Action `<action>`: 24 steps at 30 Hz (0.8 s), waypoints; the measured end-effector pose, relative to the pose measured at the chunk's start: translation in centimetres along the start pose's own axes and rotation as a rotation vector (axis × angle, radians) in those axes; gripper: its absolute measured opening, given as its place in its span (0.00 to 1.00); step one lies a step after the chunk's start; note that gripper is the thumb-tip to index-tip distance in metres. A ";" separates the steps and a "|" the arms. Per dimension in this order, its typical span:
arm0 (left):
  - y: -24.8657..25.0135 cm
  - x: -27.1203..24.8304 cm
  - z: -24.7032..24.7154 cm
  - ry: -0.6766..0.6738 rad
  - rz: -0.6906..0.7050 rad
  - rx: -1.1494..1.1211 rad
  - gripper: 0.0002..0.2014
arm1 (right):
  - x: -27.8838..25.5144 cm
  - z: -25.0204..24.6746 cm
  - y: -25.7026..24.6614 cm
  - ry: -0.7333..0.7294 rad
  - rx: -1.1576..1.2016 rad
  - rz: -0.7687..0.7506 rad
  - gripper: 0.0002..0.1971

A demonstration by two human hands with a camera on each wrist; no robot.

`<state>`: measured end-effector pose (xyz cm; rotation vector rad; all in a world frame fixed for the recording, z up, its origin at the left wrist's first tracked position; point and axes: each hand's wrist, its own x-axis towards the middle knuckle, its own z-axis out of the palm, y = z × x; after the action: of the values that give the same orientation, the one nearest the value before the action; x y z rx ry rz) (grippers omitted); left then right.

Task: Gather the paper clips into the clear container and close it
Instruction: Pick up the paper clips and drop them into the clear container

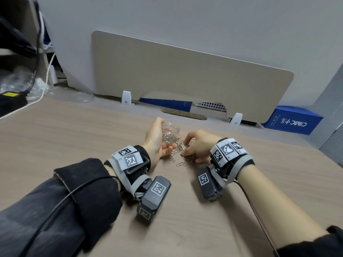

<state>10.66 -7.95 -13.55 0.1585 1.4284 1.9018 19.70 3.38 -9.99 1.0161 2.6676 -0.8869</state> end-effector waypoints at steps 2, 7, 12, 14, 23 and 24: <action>0.0 0.0 0.1 -0.015 -0.021 0.007 0.27 | 0.2 -0.1 0.4 0.011 0.033 0.002 0.18; -0.2 -0.2 0.2 -0.034 -0.032 0.014 0.29 | 0.8 -0.3 1.2 0.052 0.080 -0.011 0.13; -0.1 -0.8 0.4 -0.047 -0.017 0.058 0.26 | 1.1 -1.0 2.6 0.044 0.202 -0.026 0.09; -0.1 -0.9 0.5 -0.048 -0.018 0.071 0.26 | 0.9 -1.3 2.9 0.025 0.301 -0.016 0.09; -0.7 -1.8 1.3 -0.167 -0.028 0.186 0.20 | -0.4 -4.2 2.7 0.029 0.569 -0.074 0.18; -0.8 -2.0 1.5 -0.186 -0.030 0.205 0.20 | -0.6 -4.5 2.7 0.037 0.565 -0.089 0.16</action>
<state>13.19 -7.91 -13.04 0.3997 1.4863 1.6667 22.19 7.21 -7.40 1.0155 2.5568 -1.7177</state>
